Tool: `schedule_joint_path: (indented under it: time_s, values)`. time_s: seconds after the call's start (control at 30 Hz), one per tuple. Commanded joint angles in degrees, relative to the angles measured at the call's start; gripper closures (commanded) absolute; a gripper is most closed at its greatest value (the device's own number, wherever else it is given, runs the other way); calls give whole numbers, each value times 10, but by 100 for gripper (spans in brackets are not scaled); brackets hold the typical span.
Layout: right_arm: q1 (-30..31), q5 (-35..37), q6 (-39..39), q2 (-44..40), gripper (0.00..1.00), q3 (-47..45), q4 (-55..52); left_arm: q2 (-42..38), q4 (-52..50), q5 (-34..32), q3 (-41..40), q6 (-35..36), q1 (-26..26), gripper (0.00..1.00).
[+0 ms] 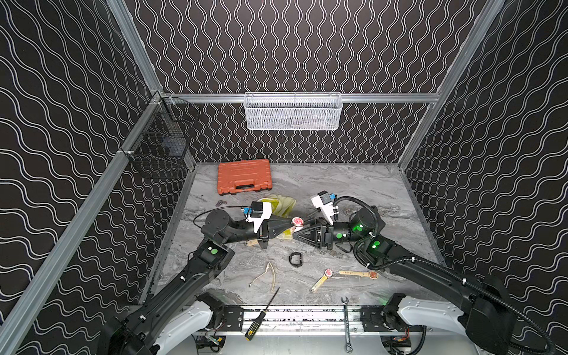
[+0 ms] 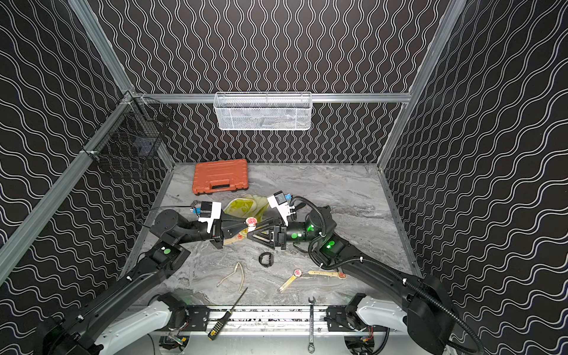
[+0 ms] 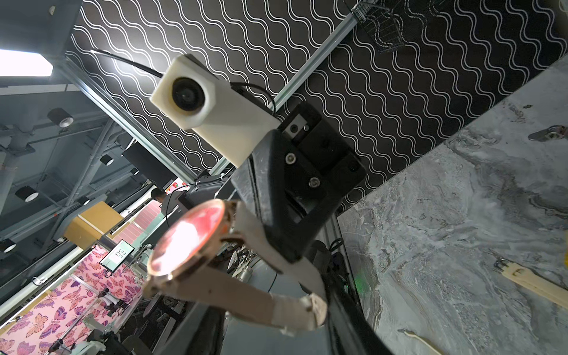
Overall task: Wipe the watch dial
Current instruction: Pick up the watch at the center of the board.
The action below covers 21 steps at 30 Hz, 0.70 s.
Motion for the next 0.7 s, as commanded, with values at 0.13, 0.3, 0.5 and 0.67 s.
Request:
schedule_joint_path:
  time_s: [0.13,0.3,0.5,0.67]
  values:
    - [0,3,10,7,62,-8,16,1,48,4,2,-42,-1,100]
    - [0,14,-9,-3,62,-18,-9,6,81,-2,-4,-70,-1,100]
    - [0,-16,-25,-29,27,-30,17,12,115,-2,-17,-89,0,100]
    - [0,-11,-54,-58,8,-17,-15,6,88,-2,-15,-68,-1,100]
